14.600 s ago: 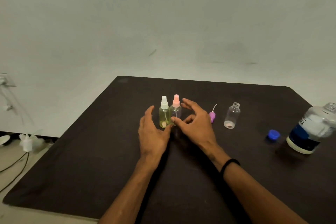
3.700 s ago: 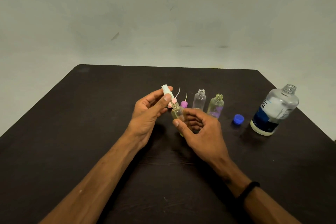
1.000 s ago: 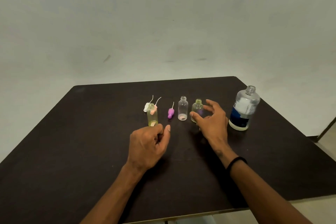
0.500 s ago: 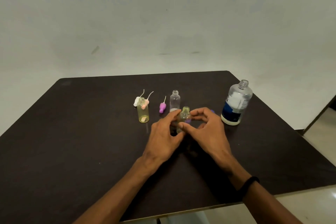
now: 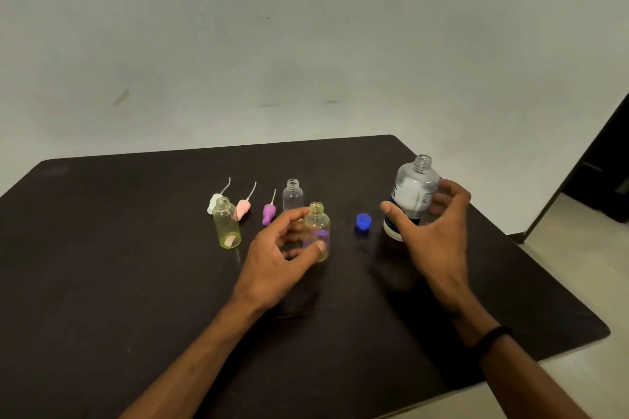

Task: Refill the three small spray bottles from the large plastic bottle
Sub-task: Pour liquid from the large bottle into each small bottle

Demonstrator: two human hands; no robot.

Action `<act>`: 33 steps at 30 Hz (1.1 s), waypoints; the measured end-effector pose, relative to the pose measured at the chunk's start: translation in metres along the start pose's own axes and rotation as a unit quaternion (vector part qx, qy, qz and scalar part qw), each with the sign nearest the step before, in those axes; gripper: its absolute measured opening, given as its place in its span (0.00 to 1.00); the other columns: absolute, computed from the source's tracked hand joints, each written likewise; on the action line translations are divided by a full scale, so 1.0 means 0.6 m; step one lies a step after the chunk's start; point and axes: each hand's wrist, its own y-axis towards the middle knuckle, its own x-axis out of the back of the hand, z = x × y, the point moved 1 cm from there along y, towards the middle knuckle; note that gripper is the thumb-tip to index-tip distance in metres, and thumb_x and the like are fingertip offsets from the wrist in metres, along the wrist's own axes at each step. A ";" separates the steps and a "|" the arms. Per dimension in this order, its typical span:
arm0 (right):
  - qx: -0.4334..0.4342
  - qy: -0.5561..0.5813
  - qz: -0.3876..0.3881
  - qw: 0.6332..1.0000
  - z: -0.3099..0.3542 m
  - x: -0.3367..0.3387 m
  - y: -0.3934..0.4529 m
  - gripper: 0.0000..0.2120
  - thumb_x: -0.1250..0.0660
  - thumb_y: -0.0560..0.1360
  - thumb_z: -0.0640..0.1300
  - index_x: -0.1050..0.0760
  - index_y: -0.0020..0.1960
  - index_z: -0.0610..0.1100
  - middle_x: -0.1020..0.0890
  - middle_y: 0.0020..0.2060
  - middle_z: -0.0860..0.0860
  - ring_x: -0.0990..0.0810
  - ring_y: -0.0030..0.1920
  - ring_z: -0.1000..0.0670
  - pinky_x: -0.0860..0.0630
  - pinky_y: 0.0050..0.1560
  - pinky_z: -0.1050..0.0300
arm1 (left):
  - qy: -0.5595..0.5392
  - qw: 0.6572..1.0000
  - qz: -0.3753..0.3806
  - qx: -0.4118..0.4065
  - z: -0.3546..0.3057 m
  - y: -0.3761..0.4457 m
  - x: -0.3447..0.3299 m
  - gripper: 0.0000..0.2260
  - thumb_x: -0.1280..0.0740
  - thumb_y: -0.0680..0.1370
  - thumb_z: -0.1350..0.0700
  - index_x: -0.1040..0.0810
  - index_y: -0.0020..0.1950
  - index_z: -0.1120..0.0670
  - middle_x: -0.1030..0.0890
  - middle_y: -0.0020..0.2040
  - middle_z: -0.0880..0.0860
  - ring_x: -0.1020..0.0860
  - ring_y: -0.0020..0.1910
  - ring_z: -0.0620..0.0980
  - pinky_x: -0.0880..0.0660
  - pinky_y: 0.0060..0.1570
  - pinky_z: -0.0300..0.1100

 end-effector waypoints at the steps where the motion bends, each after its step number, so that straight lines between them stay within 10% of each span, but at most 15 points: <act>1: -0.007 0.011 0.013 1.000 -0.002 -0.002 0.005 0.40 0.16 0.67 0.56 0.35 0.70 0.56 0.25 0.63 0.57 0.22 0.61 0.56 0.25 0.60 0.59 | -0.019 1.000 -0.006 0.005 0.000 -0.001 0.002 0.22 0.24 0.76 0.64 0.21 0.63 0.41 0.13 0.53 0.43 0.15 0.56 0.44 0.20 0.53 0.35; 6: -0.005 0.025 -0.018 1.000 -0.014 -0.014 0.021 0.38 0.15 0.65 0.55 0.26 0.70 0.50 0.19 0.59 0.57 0.17 0.59 0.56 0.19 0.63 0.55 | -0.079 0.997 -0.017 0.009 -0.008 -0.002 0.004 0.19 0.23 0.75 0.59 0.20 0.64 0.47 0.12 0.54 0.46 0.14 0.56 0.45 0.20 0.54 0.35; 13: 0.120 -0.013 0.016 0.993 0.004 -0.039 0.028 0.36 0.15 0.66 0.52 0.24 0.70 0.50 0.19 0.61 0.55 0.19 0.58 0.56 0.27 0.55 0.75 | -0.048 0.998 -0.031 -0.021 -0.011 -0.004 0.007 0.21 0.22 0.74 0.57 0.19 0.67 0.49 0.12 0.55 0.47 0.14 0.56 0.48 0.19 0.54 0.36; 18: 0.214 -0.037 0.042 0.975 -0.006 -0.050 0.017 0.36 0.15 0.66 0.46 0.24 0.71 0.47 0.19 0.63 0.53 0.20 0.63 0.51 0.22 0.65 0.55 | -0.013 0.997 -0.066 -0.041 -0.010 -0.004 0.010 0.20 0.20 0.73 0.55 0.17 0.64 0.51 0.12 0.54 0.49 0.13 0.55 0.48 0.17 0.57 0.41; 33: 0.298 -0.080 0.092 0.947 -0.026 -0.042 0.006 0.36 0.16 0.67 0.42 0.25 0.72 0.45 0.20 0.65 0.48 0.23 0.65 0.47 0.21 0.63 0.44 | 0.040 0.999 -0.030 -0.018 0.013 0.000 0.013 0.24 0.19 0.72 0.59 0.18 0.67 0.51 0.13 0.54 0.50 0.14 0.54 0.49 0.18 0.58 0.41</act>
